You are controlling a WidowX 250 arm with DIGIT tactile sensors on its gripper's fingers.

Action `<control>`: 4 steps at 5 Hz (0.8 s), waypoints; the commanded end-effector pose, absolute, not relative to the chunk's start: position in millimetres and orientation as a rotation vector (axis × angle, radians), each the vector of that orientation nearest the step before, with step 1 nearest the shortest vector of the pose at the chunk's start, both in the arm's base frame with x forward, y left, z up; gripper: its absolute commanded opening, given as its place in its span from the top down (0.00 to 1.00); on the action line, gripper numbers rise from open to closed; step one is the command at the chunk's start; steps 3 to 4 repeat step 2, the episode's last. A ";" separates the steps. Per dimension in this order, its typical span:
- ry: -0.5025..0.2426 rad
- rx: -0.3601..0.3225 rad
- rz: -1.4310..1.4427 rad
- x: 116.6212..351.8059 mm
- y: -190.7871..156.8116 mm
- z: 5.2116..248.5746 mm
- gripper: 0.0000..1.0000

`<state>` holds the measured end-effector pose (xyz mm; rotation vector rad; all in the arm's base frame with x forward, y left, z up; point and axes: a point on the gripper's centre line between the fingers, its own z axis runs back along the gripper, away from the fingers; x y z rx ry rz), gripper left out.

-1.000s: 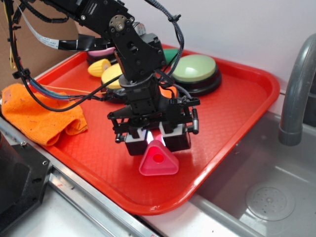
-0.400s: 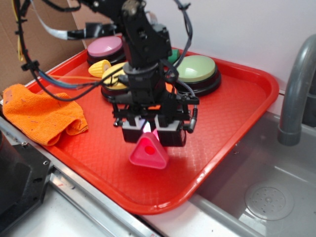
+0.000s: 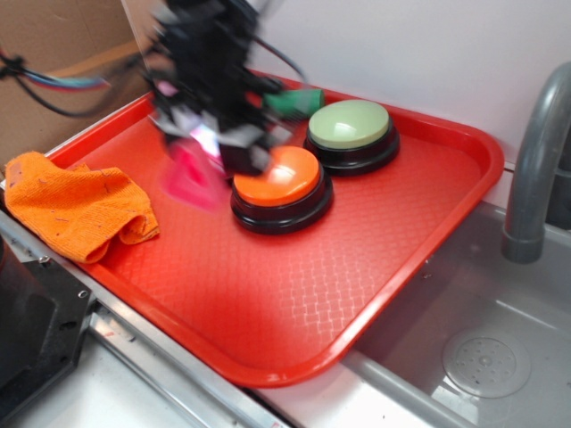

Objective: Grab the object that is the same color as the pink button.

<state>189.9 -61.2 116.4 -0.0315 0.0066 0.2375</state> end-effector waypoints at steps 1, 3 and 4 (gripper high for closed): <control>-0.024 0.046 0.150 181.2 -4.3 151.3 1.00; 0.105 0.063 0.184 185.9 -4.1 144.0 1.00; 0.105 0.063 0.184 185.9 -4.1 144.0 1.00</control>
